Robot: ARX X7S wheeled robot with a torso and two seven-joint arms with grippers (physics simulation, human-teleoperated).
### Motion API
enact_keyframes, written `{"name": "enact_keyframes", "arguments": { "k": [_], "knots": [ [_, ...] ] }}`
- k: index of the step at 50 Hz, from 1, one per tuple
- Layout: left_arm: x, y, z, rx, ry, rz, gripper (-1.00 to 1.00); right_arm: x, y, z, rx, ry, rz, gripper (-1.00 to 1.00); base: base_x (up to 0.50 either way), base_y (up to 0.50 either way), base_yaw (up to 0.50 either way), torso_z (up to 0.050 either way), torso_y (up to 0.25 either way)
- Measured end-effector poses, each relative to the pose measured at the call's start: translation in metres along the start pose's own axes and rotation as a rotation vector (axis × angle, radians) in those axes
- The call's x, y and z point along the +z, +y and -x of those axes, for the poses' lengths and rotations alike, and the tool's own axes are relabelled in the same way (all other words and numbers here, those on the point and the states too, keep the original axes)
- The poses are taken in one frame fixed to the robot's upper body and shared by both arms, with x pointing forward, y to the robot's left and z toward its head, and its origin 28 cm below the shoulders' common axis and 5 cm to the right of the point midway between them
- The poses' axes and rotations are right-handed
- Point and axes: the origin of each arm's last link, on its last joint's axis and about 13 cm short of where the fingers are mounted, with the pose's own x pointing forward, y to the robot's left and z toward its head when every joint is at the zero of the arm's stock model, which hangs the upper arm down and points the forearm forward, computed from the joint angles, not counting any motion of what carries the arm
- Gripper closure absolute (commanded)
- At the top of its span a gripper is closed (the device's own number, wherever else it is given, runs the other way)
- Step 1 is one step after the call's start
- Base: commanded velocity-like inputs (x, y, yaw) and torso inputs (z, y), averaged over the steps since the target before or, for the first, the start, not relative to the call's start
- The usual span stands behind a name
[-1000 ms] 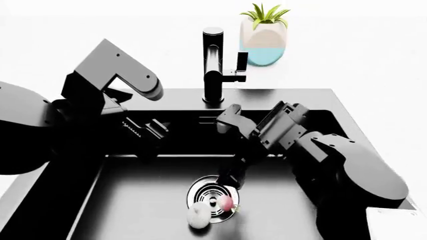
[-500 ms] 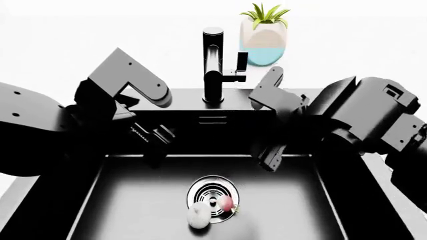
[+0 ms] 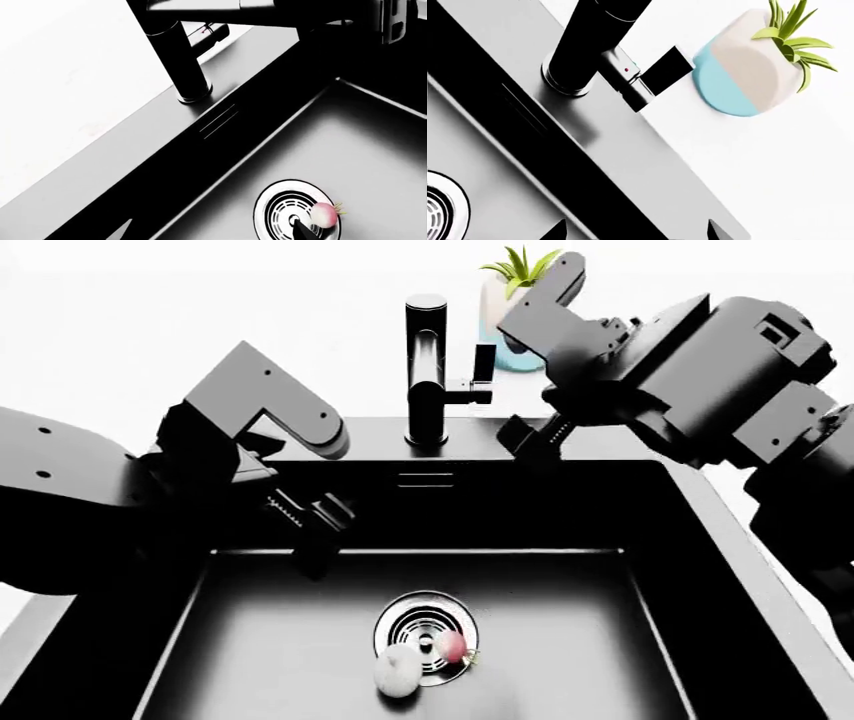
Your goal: Pick up the fruits and vegetables and place them in the sink. Turn on the sink faucet to wash them. Then turn the sink off and put them in the tray.
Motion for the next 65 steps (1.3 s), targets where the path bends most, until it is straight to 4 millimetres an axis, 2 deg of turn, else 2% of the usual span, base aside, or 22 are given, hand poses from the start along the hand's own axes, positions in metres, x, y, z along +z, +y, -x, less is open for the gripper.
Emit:
{"name": "enact_keyframes", "arguments": {
  "k": [9,19,26,35,48,65],
  "knots": [
    [0.0,0.0,-0.001,-0.003,-0.003,-0.002,-1.0,0.01,-0.007,-0.006,-0.04,0.003,-0.011,-1.0,0.0,0.0,0.0,0.0,0.0],
    [-0.001,-0.002,-0.005,-0.013,0.001,-0.008,-1.0,0.032,-0.023,-0.02,-0.146,-0.075,-0.107,-1.0,0.0,0.0,0.0,0.0,0.0],
    [-0.002,-0.002,-0.008,-0.005,0.002,-0.008,-1.0,0.041,-0.029,-0.024,-0.197,-0.136,-0.168,-1.0,0.0,0.0,0.0,0.0,0.0],
    [-0.001,-0.001,-0.009,0.01,-0.009,-0.003,-1.0,0.043,-0.027,-0.031,-0.183,-0.208,-0.254,-1.0,0.0,0.0,0.0,0.0,0.0],
    [0.002,0.002,-0.007,0.044,-0.035,0.004,-1.0,0.041,-0.022,-0.042,-0.062,-0.337,-0.379,-1.0,0.0,0.0,0.0,0.0,0.0],
    [0.001,0.001,-0.002,0.043,-0.092,-0.019,-1.0,0.045,-0.017,-0.049,-0.121,-0.456,-0.41,-1.0,0.0,0.0,0.0,0.0,0.0]
  ]
}}
